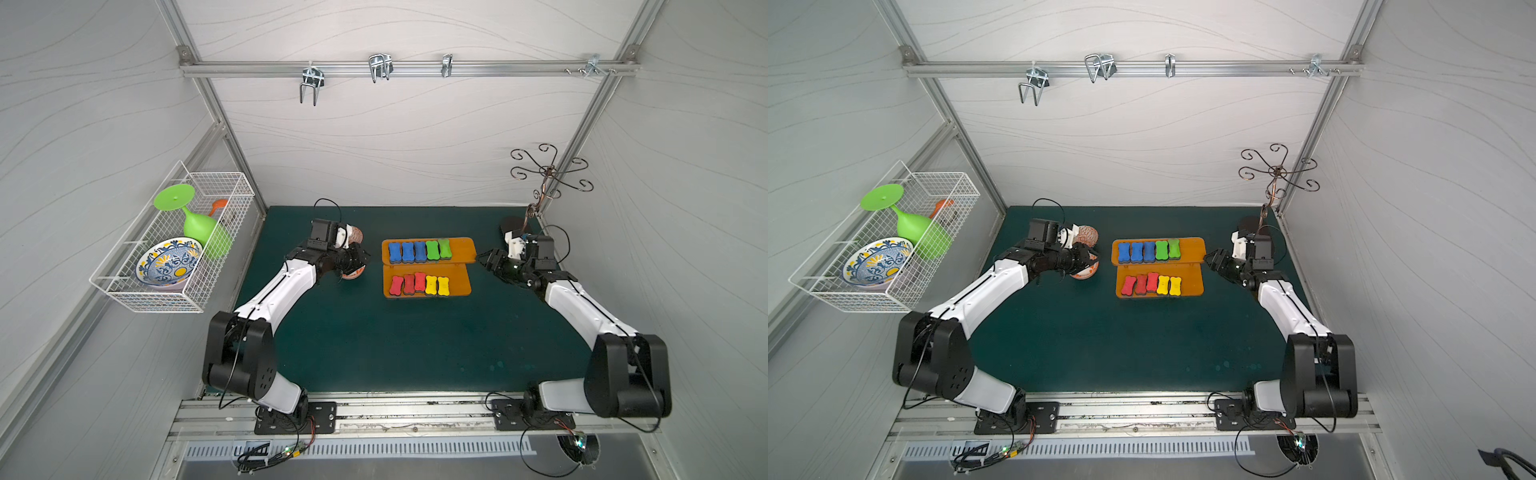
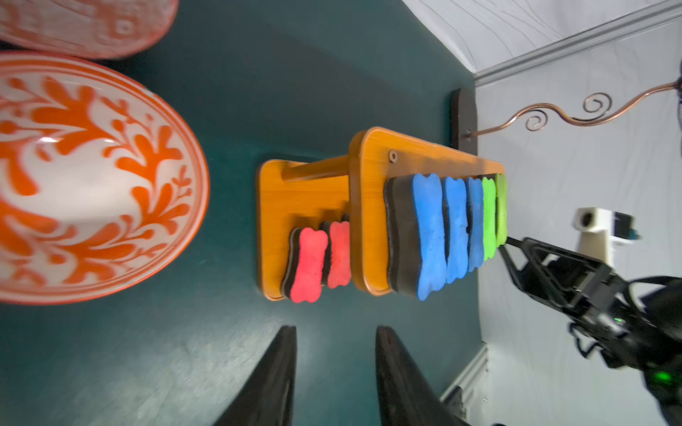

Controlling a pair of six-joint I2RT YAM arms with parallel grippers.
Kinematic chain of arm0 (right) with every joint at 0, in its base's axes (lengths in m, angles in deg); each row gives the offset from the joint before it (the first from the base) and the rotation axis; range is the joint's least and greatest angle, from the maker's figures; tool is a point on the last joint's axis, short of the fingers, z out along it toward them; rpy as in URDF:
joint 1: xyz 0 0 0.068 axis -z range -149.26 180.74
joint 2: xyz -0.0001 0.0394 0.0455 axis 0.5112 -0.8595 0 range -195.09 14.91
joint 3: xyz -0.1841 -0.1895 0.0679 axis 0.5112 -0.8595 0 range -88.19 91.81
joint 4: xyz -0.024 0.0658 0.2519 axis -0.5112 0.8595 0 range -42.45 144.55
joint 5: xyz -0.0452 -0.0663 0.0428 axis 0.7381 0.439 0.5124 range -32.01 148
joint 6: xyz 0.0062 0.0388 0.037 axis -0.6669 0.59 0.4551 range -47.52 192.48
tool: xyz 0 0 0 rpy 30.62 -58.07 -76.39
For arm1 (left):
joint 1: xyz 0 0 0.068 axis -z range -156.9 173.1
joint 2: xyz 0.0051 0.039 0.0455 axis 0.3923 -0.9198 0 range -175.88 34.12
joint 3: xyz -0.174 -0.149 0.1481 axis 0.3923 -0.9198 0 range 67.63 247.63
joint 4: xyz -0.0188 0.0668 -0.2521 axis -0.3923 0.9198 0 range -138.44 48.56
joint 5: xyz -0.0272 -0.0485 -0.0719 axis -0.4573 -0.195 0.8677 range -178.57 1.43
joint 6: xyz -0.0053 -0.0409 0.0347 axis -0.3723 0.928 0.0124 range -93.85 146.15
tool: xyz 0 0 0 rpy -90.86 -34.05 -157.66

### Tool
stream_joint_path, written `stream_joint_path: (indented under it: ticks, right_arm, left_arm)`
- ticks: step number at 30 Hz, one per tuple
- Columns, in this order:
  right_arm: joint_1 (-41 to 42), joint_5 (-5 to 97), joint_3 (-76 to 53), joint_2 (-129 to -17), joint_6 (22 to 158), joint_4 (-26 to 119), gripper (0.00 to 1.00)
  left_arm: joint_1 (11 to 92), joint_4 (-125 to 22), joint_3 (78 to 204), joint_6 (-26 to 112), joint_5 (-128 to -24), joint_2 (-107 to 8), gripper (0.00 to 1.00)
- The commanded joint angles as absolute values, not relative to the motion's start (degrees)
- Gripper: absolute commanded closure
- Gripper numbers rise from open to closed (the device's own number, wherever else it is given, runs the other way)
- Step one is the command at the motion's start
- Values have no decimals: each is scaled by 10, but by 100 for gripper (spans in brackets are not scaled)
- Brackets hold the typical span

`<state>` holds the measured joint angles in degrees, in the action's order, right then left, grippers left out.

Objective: Remove the whiteboard erasers from the shelf
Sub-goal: Pick up the whiteboard eraser from the shelf.

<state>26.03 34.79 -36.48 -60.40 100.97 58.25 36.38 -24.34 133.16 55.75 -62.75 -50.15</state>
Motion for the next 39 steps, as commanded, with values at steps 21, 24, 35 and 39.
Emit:
stream_joint_path:
  ticks: [21,24,35,39]
  right_arm:
    - [24,611,-80,-777,796,800,37]
    - [24,611,-74,-786,797,797,38]
    - [29,608,-56,-816,808,786,42]
    - [31,610,-57,-823,809,784,45]
  left_arm:
    - [428,-139,1311,474,-773,-441,56]
    - [428,-144,1309,476,-774,-437,55]
    - [428,-150,1306,481,-760,-440,55]
    - [428,-151,1306,482,-757,-442,56]
